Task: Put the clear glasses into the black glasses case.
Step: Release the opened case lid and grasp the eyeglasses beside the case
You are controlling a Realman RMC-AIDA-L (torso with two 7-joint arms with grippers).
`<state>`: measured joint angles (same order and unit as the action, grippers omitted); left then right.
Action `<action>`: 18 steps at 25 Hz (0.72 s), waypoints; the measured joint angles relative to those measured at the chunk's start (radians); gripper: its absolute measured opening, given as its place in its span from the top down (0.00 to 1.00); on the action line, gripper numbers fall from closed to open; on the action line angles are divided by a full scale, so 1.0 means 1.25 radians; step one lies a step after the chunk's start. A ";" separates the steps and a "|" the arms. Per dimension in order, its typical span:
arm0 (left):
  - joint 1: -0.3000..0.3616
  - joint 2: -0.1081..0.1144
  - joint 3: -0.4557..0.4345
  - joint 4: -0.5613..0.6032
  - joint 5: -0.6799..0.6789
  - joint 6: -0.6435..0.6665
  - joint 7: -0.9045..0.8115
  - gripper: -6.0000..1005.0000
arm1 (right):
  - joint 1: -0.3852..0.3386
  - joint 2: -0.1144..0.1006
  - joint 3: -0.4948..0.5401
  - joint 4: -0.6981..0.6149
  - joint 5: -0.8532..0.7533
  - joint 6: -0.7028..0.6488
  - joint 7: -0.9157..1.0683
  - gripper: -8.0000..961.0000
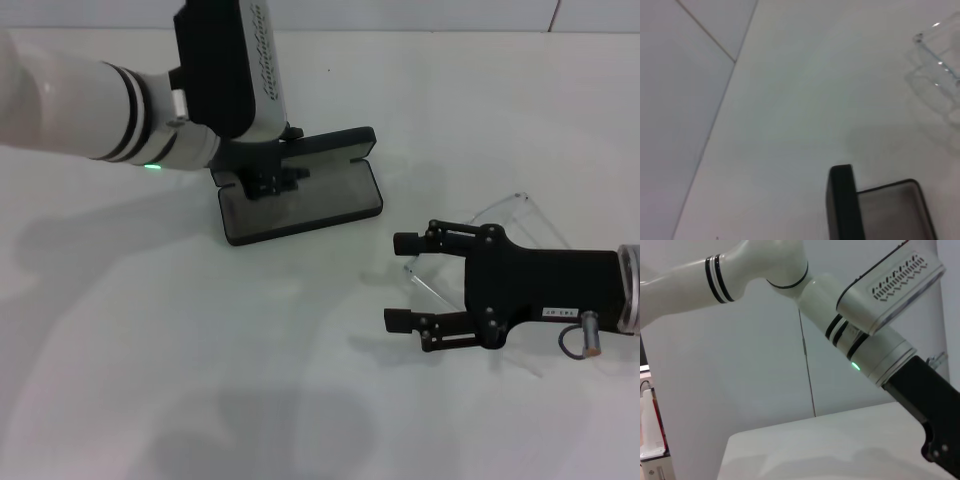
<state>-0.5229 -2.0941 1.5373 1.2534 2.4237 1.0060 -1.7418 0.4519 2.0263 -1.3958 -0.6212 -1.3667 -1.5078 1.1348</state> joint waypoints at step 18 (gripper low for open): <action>0.121 0.017 -0.395 -0.062 -0.788 0.512 0.108 0.48 | -0.003 -0.032 0.074 -0.027 0.000 -0.039 0.081 0.12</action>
<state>-0.3710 -2.0726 1.0434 1.1756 1.4382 1.6455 -1.6070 0.4479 1.9859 -1.3033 -0.6551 -1.3668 -1.5567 1.2356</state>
